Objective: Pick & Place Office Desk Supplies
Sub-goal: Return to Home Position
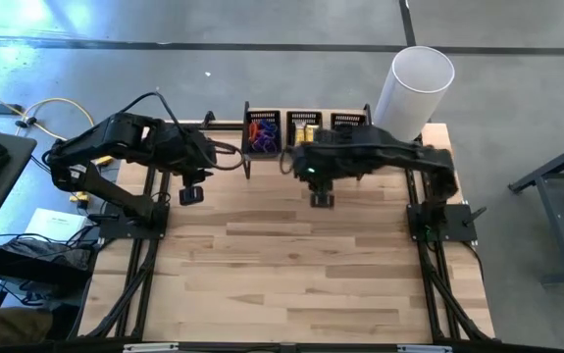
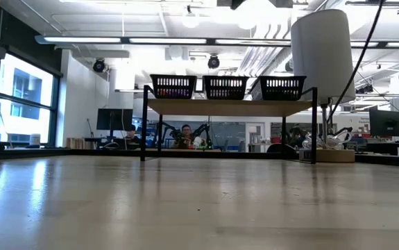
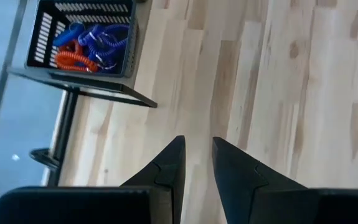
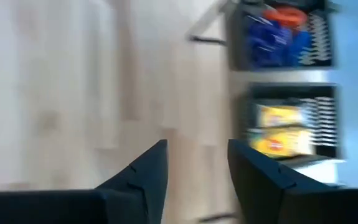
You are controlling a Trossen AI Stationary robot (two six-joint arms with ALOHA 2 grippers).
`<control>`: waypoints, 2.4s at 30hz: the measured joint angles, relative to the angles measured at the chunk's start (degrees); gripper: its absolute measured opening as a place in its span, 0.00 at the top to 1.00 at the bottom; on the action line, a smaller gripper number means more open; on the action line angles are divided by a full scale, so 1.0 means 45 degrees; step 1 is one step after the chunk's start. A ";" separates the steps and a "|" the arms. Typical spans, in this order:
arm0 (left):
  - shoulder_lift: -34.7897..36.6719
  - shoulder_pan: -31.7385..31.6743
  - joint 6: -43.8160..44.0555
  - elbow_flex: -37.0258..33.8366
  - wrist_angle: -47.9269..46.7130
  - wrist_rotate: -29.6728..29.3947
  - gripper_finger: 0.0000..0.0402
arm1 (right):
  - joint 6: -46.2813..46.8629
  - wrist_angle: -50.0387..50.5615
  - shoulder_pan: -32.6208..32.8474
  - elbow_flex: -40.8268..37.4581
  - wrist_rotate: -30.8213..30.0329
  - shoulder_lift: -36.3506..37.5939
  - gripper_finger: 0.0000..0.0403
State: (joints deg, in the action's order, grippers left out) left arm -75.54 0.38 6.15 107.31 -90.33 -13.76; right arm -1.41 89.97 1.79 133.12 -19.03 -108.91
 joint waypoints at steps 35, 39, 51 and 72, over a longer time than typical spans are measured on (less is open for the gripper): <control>0.5649 0.0063 0.1036 -0.2380 0.3635 0.0610 1.00 | 0.4332 -0.2946 0.3228 -0.6101 0.1472 1.0554 0.99; 0.6761 0.0058 0.0987 -0.4403 0.5171 0.0604 1.00 | 0.4391 -0.5979 0.3497 -0.9756 0.1440 1.2838 0.99; 1.0465 0.0063 -0.0413 -0.9260 1.0038 0.1180 1.00 | 0.4653 -1.1126 0.3608 -1.7342 0.1114 1.9558 0.99; 1.5657 0.0049 0.0372 -1.7140 1.6978 0.1448 1.00 | 0.0149 -1.9174 0.3577 -2.4336 0.1208 2.3746 0.99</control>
State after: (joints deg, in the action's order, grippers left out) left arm -5.08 0.60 7.83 30.18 -13.93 -7.24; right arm -0.74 3.69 17.89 23.61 -13.60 -2.05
